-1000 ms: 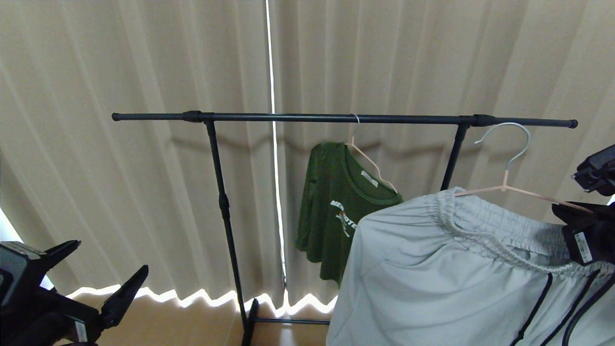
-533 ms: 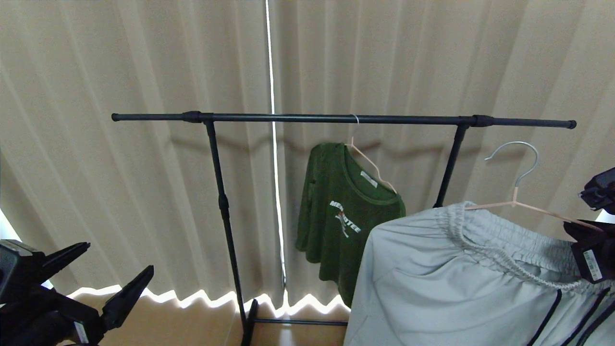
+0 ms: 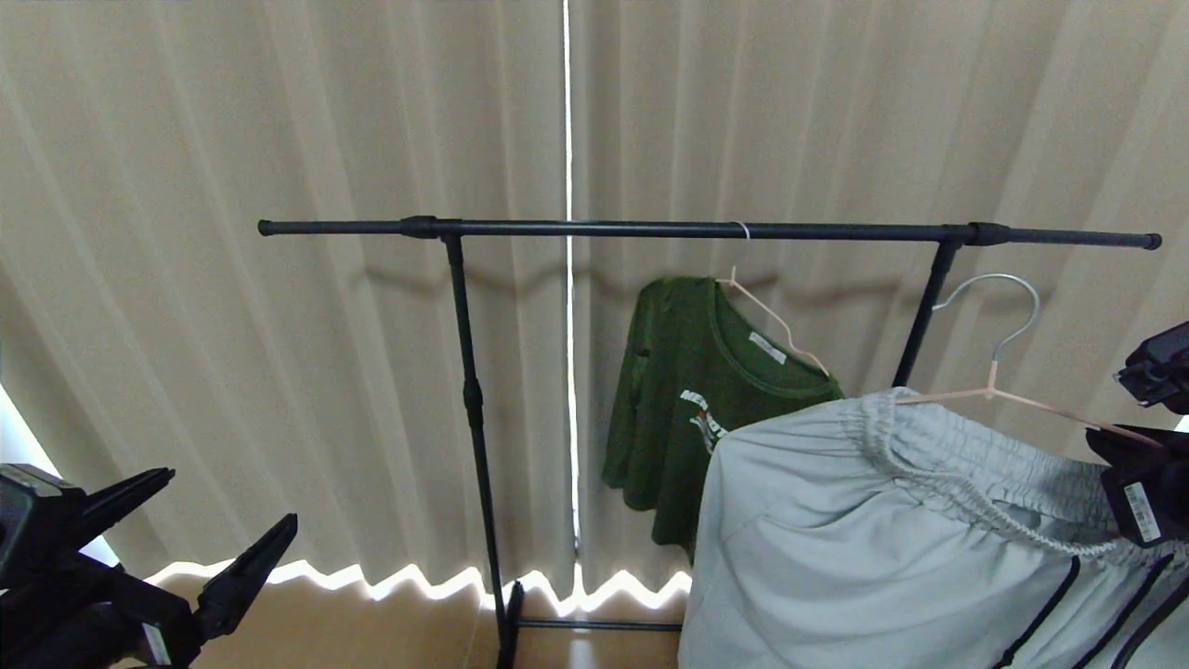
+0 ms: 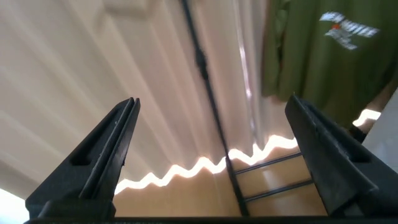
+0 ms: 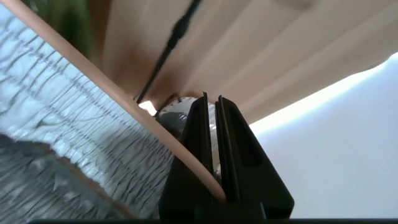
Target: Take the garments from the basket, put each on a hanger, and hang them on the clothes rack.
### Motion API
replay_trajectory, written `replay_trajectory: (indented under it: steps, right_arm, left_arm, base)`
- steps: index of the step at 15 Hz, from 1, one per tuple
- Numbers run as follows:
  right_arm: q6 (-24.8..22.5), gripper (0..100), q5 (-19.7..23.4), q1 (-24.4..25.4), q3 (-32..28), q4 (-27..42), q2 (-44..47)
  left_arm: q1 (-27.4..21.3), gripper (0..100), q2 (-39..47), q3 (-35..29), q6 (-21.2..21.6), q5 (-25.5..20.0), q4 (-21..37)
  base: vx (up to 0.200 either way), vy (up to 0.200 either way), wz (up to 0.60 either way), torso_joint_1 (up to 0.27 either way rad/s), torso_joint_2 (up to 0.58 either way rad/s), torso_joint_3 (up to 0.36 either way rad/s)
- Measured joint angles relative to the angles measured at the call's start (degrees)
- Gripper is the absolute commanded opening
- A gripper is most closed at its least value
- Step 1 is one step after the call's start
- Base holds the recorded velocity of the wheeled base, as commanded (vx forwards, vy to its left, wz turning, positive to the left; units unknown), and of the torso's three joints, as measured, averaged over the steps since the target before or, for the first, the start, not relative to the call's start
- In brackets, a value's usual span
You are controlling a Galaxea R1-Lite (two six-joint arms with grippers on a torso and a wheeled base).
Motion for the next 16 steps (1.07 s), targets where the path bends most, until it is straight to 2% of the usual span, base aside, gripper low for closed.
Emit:
replay_trajectory:
  steps: [6, 16]
  right_arm:
    - [1.84, 0, -0.11, 0.66, -3.01, -0.71, 3.72]
    - [1.94, 0, -0.11, 5.02, -8.35, -0.10, 7.35]
  left_arm:
    - [-0.20, 100, -0.13, 0.05, 0.11, 0.05, -0.02]
    - [-0.17, 100, -0.44, -0.06, 0.10, 0.16, 0.02]
  base:
    - [0.000, 0.000, 0.00, 0.000, 0.00, 0.000]
    - [0.200, 0.000, 0.00, 0.004, 0.00, 0.003]
